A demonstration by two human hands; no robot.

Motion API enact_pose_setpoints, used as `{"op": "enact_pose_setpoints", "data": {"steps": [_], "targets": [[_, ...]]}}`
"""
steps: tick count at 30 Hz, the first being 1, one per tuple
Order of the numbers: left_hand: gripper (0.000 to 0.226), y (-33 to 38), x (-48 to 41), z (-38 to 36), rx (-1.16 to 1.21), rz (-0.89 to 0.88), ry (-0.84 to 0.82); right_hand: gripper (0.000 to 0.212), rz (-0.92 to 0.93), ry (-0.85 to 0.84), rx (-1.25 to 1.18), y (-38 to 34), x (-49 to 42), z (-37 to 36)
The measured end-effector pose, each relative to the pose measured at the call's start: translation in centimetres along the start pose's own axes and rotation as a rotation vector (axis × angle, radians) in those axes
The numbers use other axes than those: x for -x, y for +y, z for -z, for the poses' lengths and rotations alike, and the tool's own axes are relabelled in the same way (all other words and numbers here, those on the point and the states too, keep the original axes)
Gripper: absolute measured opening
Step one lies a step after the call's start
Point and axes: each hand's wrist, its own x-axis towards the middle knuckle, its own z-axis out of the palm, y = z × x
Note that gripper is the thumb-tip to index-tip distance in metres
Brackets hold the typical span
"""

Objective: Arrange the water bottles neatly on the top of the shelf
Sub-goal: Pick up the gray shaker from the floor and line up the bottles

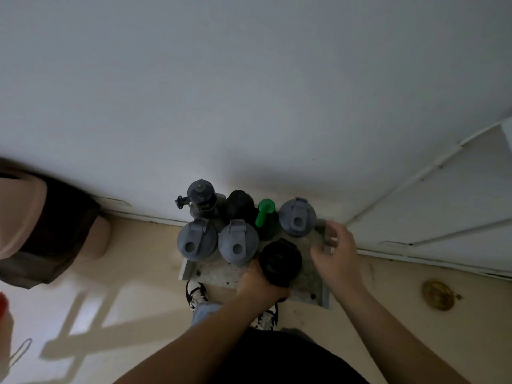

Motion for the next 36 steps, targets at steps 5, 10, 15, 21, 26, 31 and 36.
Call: {"op": "enact_pose_setpoints", "data": {"steps": [5, 10, 15, 21, 26, 31, 36], "targets": [[0.083, 2.1, 1.9, 1.1, -0.005, -0.085, 0.029, 0.069, -0.729, -0.566, -0.397, -0.6, 2.3, -1.7], [0.058, 0.6, 1.5, 1.5, 0.055, -0.024, -0.026, 0.063, -0.645, -0.444, -0.533, 0.4, 2.0, -4.0], [0.039, 0.1, 1.8, 2.6, 0.328, 0.181, -0.040, 0.042, -0.516, -0.447, -0.477, -0.1, 0.9, -4.7], [0.054, -0.4, 3.3, 4.4, 0.600, 0.287, 0.041, 0.044, -0.561, -0.416, -0.522, -0.8, 0.1, -5.6], [0.066, 0.7, 5.8, 6.0, 0.837, 0.216, 0.225, 0.053, -0.669, -0.482, -0.631, -0.5, 0.4, -6.5], [0.055, 1.9, 5.2, 6.9, 1.060, 0.282, 0.242, 0.056, -0.654, -0.382, -0.642, -0.6, 0.4, -7.9], [0.044, 1.6, 5.2, 7.0, 1.166, 0.225, 0.224, 0.060, -0.655, -0.308, -0.756, -0.6, 0.6, -8.6]]}}
